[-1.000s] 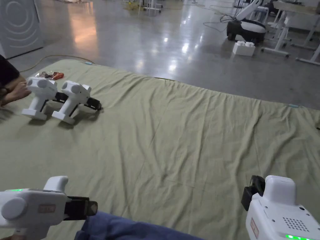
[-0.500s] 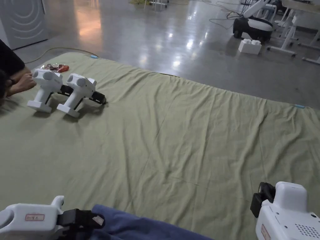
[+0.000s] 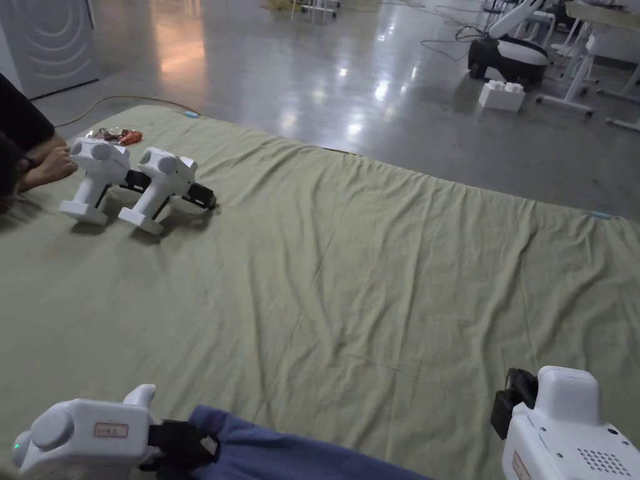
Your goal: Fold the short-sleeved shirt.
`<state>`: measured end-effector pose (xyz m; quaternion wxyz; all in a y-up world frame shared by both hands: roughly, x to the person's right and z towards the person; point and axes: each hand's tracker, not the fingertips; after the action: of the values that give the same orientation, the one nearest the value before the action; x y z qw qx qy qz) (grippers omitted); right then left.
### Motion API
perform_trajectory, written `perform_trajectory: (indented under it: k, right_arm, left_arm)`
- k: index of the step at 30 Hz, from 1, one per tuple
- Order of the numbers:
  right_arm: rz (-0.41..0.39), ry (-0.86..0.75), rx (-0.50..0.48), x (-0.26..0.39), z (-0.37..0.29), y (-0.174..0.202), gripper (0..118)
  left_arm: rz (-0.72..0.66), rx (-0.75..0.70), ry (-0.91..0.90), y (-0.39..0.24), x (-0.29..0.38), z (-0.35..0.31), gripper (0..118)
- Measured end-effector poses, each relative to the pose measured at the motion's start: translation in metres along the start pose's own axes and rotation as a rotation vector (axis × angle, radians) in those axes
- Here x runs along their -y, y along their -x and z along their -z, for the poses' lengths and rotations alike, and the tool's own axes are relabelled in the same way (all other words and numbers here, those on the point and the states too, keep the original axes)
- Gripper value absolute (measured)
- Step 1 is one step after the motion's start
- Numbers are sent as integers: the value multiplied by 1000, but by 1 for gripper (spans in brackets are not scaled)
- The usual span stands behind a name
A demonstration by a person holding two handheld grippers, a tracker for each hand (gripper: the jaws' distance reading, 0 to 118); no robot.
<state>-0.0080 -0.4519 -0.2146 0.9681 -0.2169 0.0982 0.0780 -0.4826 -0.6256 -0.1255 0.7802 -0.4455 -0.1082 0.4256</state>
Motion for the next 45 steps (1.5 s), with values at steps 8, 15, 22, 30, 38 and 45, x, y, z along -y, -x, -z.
perform_trajectory:
  k: [8, 15, 22, 30, 38, 45]
  right_arm:
    - [1, -8, -7, -3, 2, -6, 7]
    - [3, -22, -15, -5, 3, -16, 7]
    - [5, -18, -29, -1, 5, -20, 7]
    - [42, -9, -32, 4, 3, -25, 7]
    - [69, 16, -4, 18, -1, -39, 7]
    - [94, 42, 30, 29, -5, -52, 7]
  left_arm:
    - [75, -54, -84, -44, -15, -40, 12]
    - [194, -287, -158, -81, -31, -97, 12]
    - [267, -502, -155, -119, -27, -113, 12]
    - [242, -180, -66, -182, 12, -67, 12]
    - [265, -127, 56, -208, 28, 28, 12]
    - [266, -228, 195, -208, 55, 114, 12]
